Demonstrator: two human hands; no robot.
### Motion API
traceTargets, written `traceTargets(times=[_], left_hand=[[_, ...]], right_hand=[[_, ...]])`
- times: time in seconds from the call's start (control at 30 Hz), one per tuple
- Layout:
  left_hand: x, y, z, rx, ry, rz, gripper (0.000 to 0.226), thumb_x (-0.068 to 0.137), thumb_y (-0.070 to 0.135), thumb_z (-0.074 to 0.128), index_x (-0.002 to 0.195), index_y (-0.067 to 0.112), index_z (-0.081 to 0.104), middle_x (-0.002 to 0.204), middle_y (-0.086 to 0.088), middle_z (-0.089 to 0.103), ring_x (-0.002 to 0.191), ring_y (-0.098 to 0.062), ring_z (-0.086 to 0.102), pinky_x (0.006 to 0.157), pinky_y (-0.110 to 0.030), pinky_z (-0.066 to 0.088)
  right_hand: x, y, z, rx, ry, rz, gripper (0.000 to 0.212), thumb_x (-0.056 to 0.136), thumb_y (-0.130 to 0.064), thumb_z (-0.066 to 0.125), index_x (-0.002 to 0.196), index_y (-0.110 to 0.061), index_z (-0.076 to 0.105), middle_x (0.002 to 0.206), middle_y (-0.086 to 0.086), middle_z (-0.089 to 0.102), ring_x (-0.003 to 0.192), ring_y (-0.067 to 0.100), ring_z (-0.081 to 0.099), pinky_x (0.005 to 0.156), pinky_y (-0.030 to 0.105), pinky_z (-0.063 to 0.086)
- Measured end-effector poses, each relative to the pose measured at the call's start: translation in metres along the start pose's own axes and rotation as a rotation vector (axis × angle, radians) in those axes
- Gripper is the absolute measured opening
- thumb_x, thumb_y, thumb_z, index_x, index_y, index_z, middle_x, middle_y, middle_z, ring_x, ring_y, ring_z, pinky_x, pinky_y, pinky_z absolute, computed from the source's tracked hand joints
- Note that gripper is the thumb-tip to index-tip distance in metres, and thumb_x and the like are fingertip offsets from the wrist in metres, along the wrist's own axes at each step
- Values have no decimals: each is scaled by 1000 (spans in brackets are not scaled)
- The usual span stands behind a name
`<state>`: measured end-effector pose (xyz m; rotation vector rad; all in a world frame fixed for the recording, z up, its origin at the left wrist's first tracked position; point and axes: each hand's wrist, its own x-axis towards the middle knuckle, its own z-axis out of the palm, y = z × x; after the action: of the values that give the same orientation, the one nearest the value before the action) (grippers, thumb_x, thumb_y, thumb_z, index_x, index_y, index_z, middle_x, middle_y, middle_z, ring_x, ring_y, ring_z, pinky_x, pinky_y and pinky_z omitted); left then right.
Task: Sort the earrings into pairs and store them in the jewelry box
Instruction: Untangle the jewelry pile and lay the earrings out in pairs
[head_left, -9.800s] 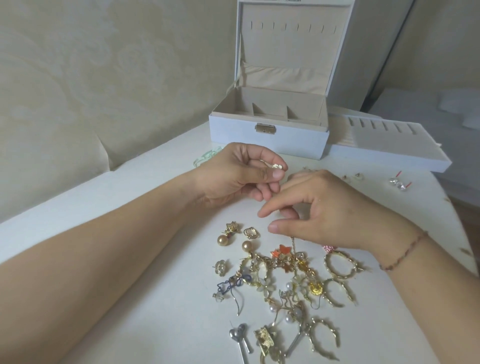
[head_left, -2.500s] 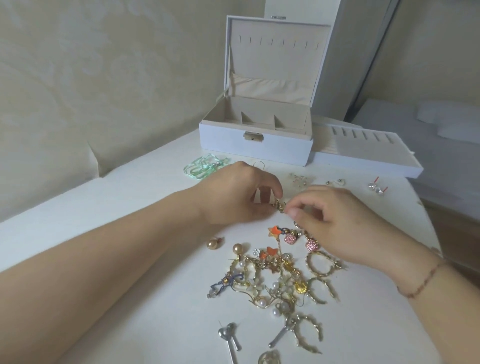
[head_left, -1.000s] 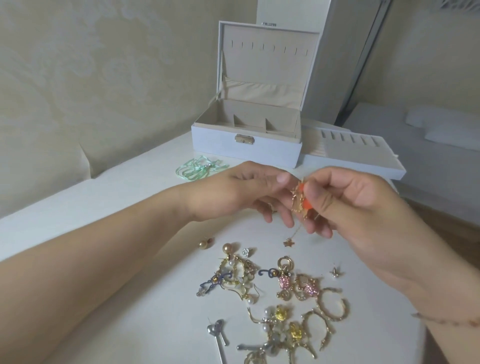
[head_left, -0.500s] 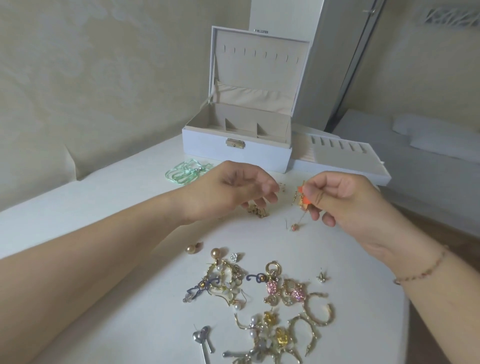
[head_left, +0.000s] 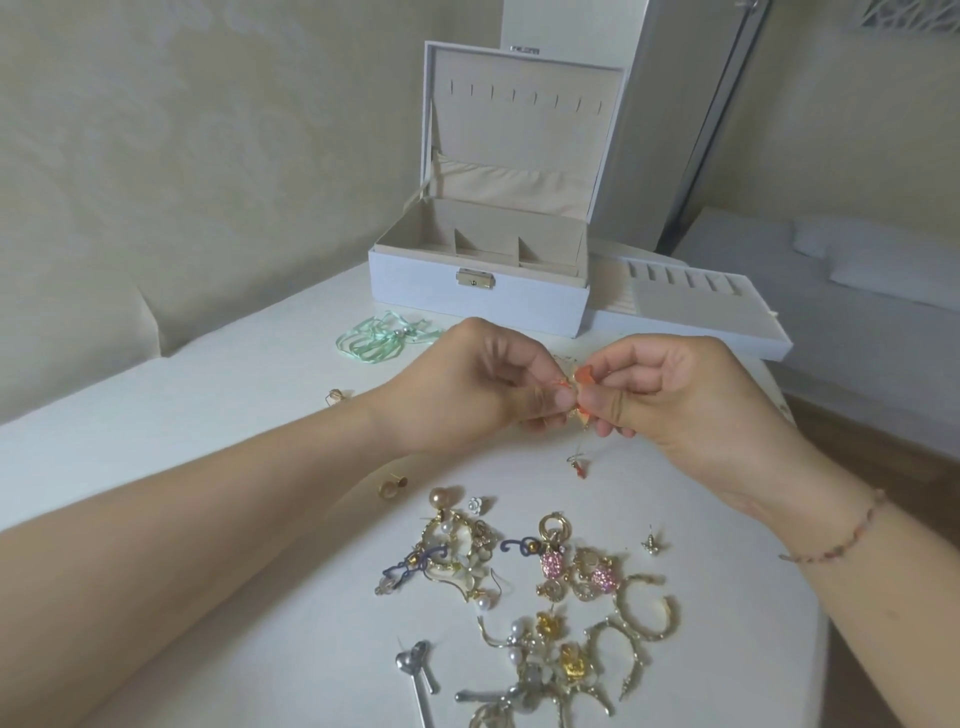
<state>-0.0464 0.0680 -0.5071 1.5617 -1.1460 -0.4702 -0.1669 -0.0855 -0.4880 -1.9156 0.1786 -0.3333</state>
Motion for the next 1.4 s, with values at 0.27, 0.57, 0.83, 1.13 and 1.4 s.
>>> traceTargets(times=[0.27, 0.57, 0.83, 1.13, 1.4], left_hand=[[2, -2, -11, -206, -79, -148, 30, 100, 18, 46, 101, -4, 66, 90, -14, 70, 76, -24, 62, 65, -21, 47], [0, 5, -10, -184, -69, -171, 40, 87, 30, 56, 104, -4, 69, 94, -16, 74, 81, -28, 68, 77, -35, 56], [1, 1, -11, -158, -27, -144, 31, 85, 26, 61, 98, -1, 71, 91, -15, 74, 81, -24, 70, 82, -38, 55], [-4, -3, -18, 691, -228, 37, 22, 82, 27, 76, 103, 23, 75, 82, 10, 61, 76, -5, 55, 69, -11, 38], [-8, -1, 0, 831, -265, 205, 15, 85, 34, 66, 95, 30, 76, 79, 7, 59, 81, -12, 51, 77, -32, 45]], right_hand=[[-1, -6, -11, -48, 22, -23, 18, 84, -2, 70, 85, -19, 71, 67, 0, 70, 60, 9, 61, 54, 18, 46], [-2, -13, -8, -102, 24, -135, 20, 86, -4, 67, 84, -22, 72, 73, 1, 69, 64, 11, 63, 57, 18, 45], [8, -15, 3, -246, 66, -175, 20, 86, -5, 68, 87, -25, 72, 69, -3, 69, 62, 9, 67, 61, 21, 50], [1, -7, -3, -366, 66, -99, 28, 92, -7, 59, 84, -30, 72, 71, -8, 69, 60, 3, 62, 67, 22, 51], [-1, 1, -9, -377, 86, -120, 30, 90, -9, 62, 82, -35, 73, 76, -14, 70, 74, 8, 66, 73, 27, 51]])
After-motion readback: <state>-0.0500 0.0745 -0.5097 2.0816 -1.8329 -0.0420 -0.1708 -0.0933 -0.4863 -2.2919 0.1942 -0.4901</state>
